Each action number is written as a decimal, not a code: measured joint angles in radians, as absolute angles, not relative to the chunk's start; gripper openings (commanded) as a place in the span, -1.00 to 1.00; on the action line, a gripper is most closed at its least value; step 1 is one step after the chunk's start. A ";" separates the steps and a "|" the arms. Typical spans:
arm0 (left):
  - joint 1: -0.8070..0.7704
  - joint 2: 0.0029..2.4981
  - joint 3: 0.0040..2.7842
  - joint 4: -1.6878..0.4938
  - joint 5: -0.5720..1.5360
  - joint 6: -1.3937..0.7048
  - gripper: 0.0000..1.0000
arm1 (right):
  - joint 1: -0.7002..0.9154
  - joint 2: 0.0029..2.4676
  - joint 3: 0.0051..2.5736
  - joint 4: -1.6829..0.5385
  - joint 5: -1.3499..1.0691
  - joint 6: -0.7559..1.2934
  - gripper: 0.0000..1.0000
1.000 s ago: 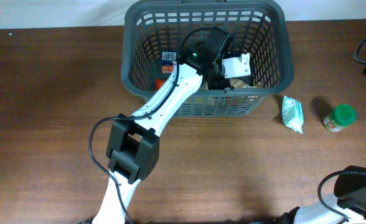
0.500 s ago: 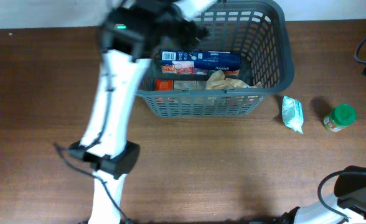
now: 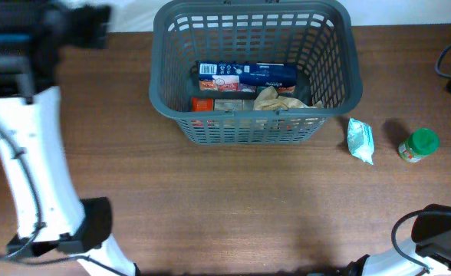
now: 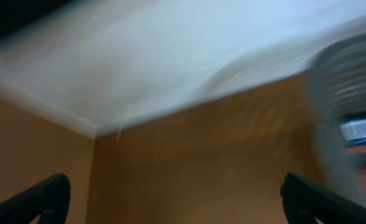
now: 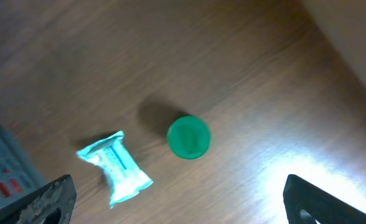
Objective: Pack container
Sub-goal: 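Withdraw the left gripper to the left side, then move the right gripper down over the green-lidded jar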
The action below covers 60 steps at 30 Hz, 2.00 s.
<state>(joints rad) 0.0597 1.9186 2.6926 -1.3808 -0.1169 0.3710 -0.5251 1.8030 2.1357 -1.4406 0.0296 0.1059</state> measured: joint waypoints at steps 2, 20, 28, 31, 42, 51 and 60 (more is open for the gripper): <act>0.147 1.909 2.649 -1.427 -0.088 0.328 0.99 | -0.525 1.803 2.136 -1.459 -0.024 0.105 0.98; 0.324 1.910 2.168 -1.505 0.109 0.242 0.99 | -0.397 1.935 2.075 -1.465 -0.111 0.104 0.91; 0.324 1.910 2.150 -1.504 0.117 0.241 0.98 | -0.373 2.000 1.856 -1.306 -0.087 0.101 0.90; 0.324 1.910 2.150 -1.504 0.117 0.241 0.99 | -0.380 2.000 1.798 -1.234 -0.083 0.102 0.87; 0.324 1.910 2.150 -1.504 0.117 0.241 0.99 | -0.422 2.000 1.742 -1.131 0.011 0.139 0.89; 0.324 1.910 2.150 -1.504 0.117 0.241 0.99 | -0.519 2.000 1.742 -1.143 0.092 0.237 0.90; 0.324 1.910 2.150 -1.504 0.117 0.241 0.99 | -0.550 2.000 1.680 -1.118 0.067 0.258 0.99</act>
